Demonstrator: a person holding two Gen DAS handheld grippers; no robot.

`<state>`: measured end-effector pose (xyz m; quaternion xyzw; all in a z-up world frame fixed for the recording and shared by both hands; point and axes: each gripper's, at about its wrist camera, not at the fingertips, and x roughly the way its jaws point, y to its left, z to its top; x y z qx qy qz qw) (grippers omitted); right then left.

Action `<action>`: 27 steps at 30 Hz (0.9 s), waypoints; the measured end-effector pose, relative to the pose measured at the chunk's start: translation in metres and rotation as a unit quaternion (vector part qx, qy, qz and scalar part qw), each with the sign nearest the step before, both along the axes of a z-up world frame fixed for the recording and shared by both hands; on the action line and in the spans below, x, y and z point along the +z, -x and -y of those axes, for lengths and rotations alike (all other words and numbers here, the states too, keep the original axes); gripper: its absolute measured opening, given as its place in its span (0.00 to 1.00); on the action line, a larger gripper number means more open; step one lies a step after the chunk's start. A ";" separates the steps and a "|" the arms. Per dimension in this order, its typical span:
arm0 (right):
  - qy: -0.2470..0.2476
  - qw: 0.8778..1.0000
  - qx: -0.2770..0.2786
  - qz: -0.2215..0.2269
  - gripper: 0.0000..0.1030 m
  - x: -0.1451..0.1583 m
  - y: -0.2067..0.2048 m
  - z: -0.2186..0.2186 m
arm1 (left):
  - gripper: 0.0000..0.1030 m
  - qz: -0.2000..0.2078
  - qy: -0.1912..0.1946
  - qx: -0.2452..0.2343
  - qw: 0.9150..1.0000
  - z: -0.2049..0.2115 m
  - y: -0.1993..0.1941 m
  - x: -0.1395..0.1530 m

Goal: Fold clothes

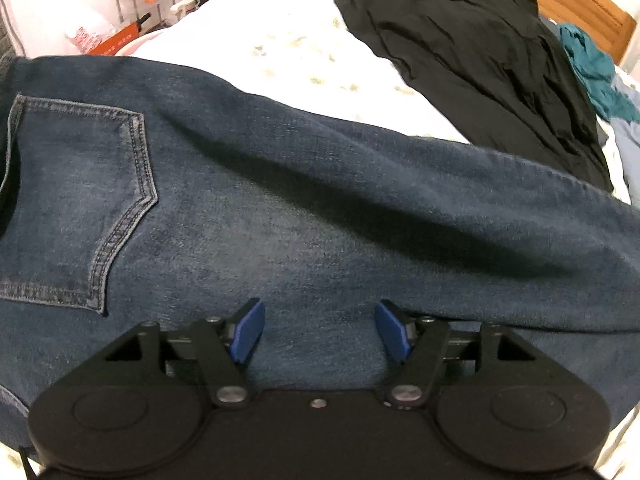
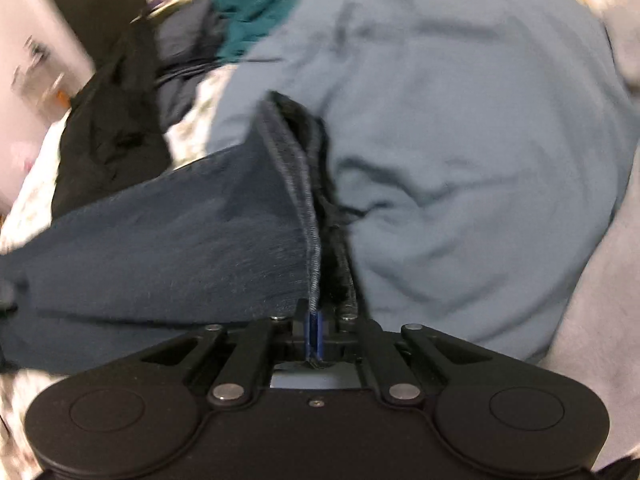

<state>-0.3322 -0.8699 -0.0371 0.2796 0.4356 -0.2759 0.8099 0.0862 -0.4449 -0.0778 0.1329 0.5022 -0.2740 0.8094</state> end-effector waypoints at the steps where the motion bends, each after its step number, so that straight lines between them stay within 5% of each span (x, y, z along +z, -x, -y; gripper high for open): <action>1: 0.007 1.000 -0.001 -0.006 0.01 -0.008 -0.005 0.002 | 0.62 0.001 -0.002 -0.004 1.000 0.001 0.000 -0.001; 6: 0.008 1.000 -0.005 -0.027 0.00 -0.024 -0.012 0.006 | 0.63 0.004 0.000 -0.018 1.000 0.000 0.000 -0.002; 10: 0.010 0.999 -0.015 -0.028 0.06 0.004 0.000 -0.002 | 0.62 0.006 0.002 -0.028 1.000 -0.006 0.002 -0.002; 12: 0.062 0.997 -0.028 -0.043 0.54 0.034 0.007 -0.017 | 0.62 0.005 0.006 -0.030 1.000 -0.011 0.005 -0.001; 15: 0.125 0.992 -0.009 -0.029 0.59 0.070 0.005 -0.047 | 0.62 0.011 0.008 -0.037 0.999 -0.018 0.011 0.001; 18: 0.089 0.995 0.026 0.025 0.60 0.078 -0.022 -0.095 | 0.59 0.014 0.009 -0.020 1.000 -0.022 0.016 0.011; 27: -0.055 0.980 0.151 0.120 0.61 -0.010 -0.178 -0.237 | 0.61 0.042 0.056 0.012 0.998 -0.057 0.034 0.056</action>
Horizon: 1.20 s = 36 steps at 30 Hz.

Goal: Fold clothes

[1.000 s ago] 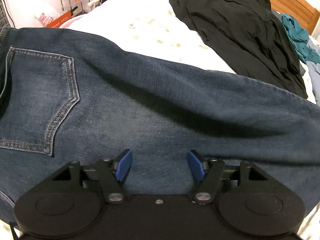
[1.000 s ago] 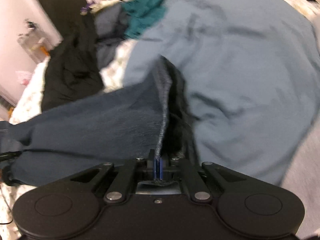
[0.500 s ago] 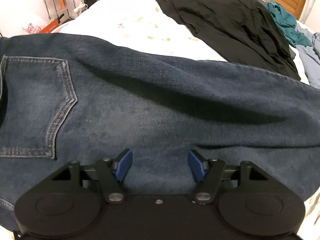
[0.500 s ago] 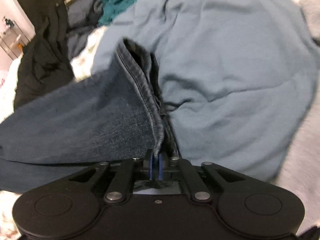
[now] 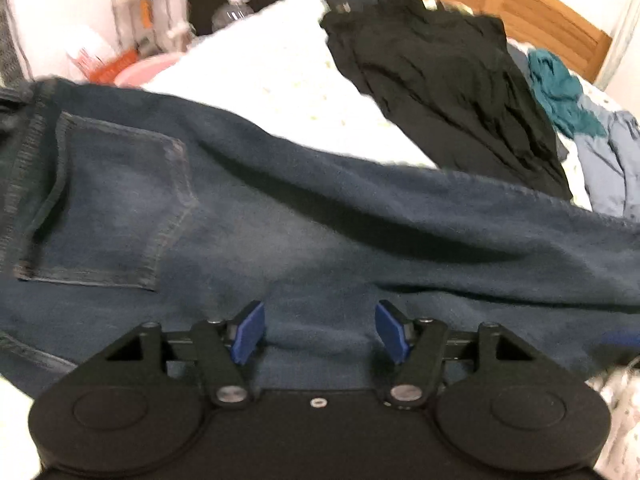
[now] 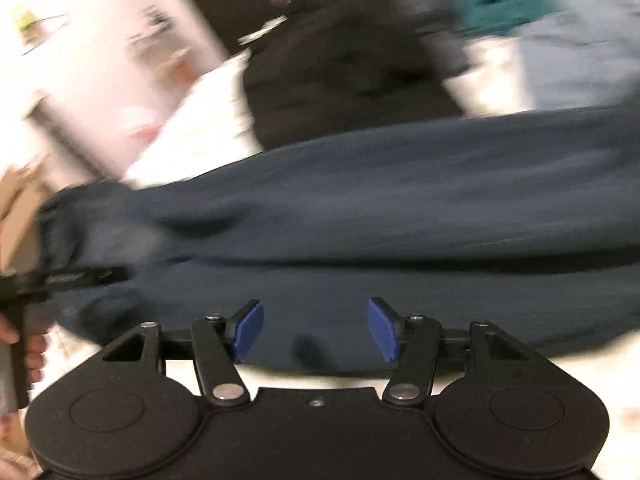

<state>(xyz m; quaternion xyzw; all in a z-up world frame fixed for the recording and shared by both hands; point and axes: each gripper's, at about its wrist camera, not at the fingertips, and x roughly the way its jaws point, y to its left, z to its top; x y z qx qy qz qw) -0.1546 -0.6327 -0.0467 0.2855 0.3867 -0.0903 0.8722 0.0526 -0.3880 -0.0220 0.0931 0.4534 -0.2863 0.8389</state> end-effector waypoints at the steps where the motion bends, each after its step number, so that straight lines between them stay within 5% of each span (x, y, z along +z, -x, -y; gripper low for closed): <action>1: -0.011 1.000 0.019 0.014 0.61 -0.004 -0.019 -0.019 | 0.61 0.002 0.006 0.004 1.000 -0.005 -0.001 0.005; 5: -0.019 0.998 0.054 0.023 0.66 -0.002 -0.058 -0.067 | 0.61 0.012 0.036 0.042 0.998 -0.042 0.002 0.040; 9: -0.101 0.994 -0.025 0.034 0.75 -0.005 -0.053 -0.092 | 0.61 -0.009 0.041 0.079 0.996 -0.076 0.001 0.056; 12: -0.196 0.971 -0.120 0.062 0.75 -0.016 -0.024 -0.094 | 0.64 -0.009 0.060 0.091 0.994 -0.105 0.003 0.065; 14: -0.208 0.965 -0.148 0.064 0.75 -0.021 -0.019 -0.099 | 0.72 -0.008 0.059 0.088 0.994 -0.115 0.003 0.063; 18: -0.210 0.953 -0.207 0.073 0.75 -0.032 -0.011 -0.105 | 0.72 -0.010 0.038 0.066 0.997 -0.121 -0.006 0.045; 24: -0.273 0.907 -0.298 0.122 0.71 -0.071 -0.019 -0.084 | 0.72 -0.008 0.056 0.017 0.998 -0.098 -0.027 0.020; 25: -0.289 0.893 -0.319 0.134 0.67 -0.078 -0.017 -0.081 | 0.71 -0.005 0.057 0.009 0.998 -0.093 -0.029 0.016; 26: -0.301 0.881 -0.339 0.137 0.45 -0.082 -0.015 -0.080 | 0.71 0.000 0.058 -0.008 0.998 -0.083 -0.034 0.009; 27: -0.316 0.869 -0.352 0.144 0.28 -0.084 -0.013 -0.078 | 0.67 0.003 0.059 -0.022 0.998 -0.078 -0.036 0.006; 29: -0.343 0.847 -0.375 0.157 0.10 -0.088 -0.009 -0.075 | 0.54 0.014 0.054 -0.059 0.997 -0.061 -0.039 -0.004; 30: -0.342 0.845 -0.378 0.160 0.10 -0.087 -0.008 -0.074 | 0.45 0.010 0.050 -0.070 0.996 -0.055 -0.042 -0.009; 33: -0.293 0.874 -0.374 0.104 0.08 -0.081 -0.008 -0.078 | 0.16 -0.024 0.023 -0.100 0.994 -0.039 -0.047 -0.032; 36: -0.289 0.873 -0.382 0.086 0.05 -0.089 0.010 -0.088 | 0.04 -0.035 -0.004 -0.113 0.993 -0.039 -0.044 -0.046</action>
